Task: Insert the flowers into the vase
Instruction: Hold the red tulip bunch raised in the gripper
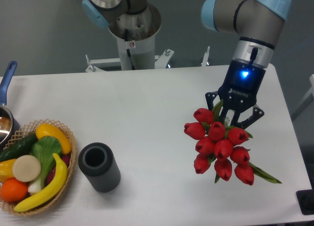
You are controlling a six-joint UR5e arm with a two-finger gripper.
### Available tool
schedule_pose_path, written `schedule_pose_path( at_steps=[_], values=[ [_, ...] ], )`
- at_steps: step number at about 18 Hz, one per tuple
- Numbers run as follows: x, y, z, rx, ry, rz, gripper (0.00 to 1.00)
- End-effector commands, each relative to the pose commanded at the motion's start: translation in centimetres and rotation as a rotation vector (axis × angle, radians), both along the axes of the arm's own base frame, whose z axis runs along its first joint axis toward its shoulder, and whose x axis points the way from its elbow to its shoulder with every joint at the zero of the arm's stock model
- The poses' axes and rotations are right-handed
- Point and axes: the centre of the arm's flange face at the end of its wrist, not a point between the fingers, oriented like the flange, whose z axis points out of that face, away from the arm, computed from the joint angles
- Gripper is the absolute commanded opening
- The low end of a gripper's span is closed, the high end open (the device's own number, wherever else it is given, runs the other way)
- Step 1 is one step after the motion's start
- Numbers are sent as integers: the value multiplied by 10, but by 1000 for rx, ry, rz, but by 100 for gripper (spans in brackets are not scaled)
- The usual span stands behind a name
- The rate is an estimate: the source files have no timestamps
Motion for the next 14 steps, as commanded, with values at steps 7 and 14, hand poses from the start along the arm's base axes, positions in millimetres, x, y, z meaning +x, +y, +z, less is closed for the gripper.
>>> schedule_pose_path(
  at_steps=[7,14],
  values=[
    [2,5,-2,0,-5,-9,21],
    [7,19,-8,6,4,-34,22]
  ],
)
